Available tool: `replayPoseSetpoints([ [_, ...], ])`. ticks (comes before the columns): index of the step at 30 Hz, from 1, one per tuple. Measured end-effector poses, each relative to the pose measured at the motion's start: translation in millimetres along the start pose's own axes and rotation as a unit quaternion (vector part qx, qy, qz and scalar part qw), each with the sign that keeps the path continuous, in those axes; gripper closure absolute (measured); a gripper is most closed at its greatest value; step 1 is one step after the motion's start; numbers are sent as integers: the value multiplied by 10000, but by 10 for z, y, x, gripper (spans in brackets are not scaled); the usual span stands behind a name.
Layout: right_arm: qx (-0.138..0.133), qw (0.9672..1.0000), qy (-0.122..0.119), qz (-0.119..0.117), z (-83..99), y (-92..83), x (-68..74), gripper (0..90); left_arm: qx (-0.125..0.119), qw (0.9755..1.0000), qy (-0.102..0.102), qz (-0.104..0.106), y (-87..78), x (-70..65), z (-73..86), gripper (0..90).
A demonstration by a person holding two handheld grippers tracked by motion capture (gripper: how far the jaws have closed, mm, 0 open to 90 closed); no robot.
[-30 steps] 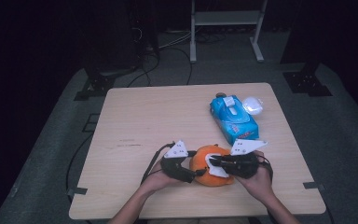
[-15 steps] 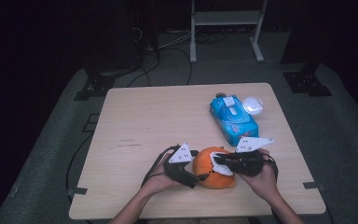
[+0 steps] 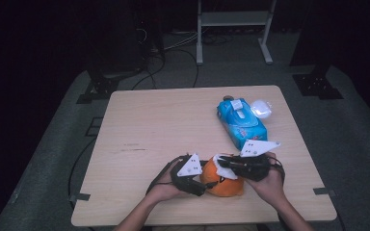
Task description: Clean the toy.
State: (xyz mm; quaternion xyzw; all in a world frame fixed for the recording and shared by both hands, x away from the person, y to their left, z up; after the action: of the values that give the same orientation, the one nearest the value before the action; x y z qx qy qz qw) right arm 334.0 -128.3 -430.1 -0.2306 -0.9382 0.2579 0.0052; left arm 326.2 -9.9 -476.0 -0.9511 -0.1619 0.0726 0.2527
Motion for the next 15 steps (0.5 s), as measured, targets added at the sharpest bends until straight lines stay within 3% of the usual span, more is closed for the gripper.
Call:
replayPoseSetpoints([
  [2,60,9999,133,7,99,-38,-47,833,2,9988,-462,150,5,40,6,196],
  [4,92,9997,198,-56,168,-51,-31,833,-89,9944,-970,408,10,45,-15,143],
  [5,68,9996,240,-122,172,-53,-10,833,-139,9896,-1333,522,16,45,-45,123],
  [6,54,9996,213,-194,160,-47,34,832,-101,9894,-1380,444,20,47,-53,133],
  [11,-64,9990,-13,-439,5,54,233,832,-150,9971,-709,232,20,-33,-73,260],
  [13,-16,9991,-204,-380,-55,106,287,833,-107,9990,-414,151,14,-66,-84,284],
  [15,2,9991,-298,-311,-94,115,278,833,-101,9995,-261,121,5,-85,-87,301],
])
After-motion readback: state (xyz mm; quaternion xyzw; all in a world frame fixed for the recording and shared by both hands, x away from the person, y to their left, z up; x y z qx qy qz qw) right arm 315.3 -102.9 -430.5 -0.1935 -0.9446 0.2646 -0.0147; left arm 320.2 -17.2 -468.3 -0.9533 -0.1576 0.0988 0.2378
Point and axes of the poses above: each handheld gripper's, and its own axes: y roughly forward along the jaws, z roughly out of its underside, x roughly to its left, the point moved 8 cm from there along y, roughly forward along the jaws, and after that the axes turned 10 degrees about -y, right-handed, at the moved point
